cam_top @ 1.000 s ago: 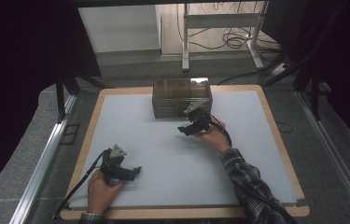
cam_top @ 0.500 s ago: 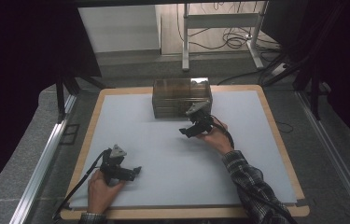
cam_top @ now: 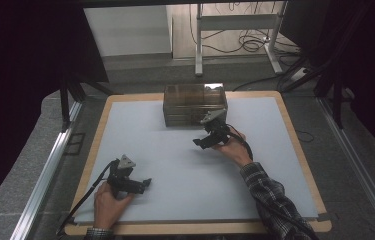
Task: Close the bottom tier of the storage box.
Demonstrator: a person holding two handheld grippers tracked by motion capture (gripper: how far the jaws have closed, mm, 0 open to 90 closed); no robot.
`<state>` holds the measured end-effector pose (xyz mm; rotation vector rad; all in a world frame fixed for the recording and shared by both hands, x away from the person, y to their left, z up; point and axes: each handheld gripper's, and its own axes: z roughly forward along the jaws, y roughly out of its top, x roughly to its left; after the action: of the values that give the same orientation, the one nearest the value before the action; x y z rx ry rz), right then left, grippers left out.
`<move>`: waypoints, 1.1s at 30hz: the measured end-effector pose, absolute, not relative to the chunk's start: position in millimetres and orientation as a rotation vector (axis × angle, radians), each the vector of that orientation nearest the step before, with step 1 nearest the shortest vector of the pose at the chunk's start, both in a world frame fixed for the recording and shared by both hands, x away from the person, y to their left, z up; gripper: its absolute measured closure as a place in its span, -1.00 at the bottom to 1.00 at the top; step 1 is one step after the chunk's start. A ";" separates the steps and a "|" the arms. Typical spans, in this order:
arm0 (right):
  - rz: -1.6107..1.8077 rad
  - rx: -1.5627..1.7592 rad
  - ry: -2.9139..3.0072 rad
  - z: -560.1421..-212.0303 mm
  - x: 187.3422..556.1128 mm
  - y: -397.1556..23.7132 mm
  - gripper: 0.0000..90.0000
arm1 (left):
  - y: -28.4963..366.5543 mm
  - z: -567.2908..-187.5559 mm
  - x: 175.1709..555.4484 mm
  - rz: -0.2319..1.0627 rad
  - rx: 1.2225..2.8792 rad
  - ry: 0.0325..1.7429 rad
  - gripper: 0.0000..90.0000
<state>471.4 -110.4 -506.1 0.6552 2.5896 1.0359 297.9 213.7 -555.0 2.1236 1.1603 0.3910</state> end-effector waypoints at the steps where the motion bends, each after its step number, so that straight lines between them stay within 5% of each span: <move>1: 1.042 0.662 2.587 -505.5 470.5 -111.1 -0.66 | 213.8 -555.0 297.9 0.391 2.125 1.159 -1.00; 33: 1.047 0.662 2.597 -502.8 455.6 -116.4 -0.83 | 213.7 -555.0 297.8 0.392 2.125 1.159 -1.00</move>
<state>455.6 -116.4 -502.8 0.6618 2.5975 1.0467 297.8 213.7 -555.0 2.1250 1.1592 0.3917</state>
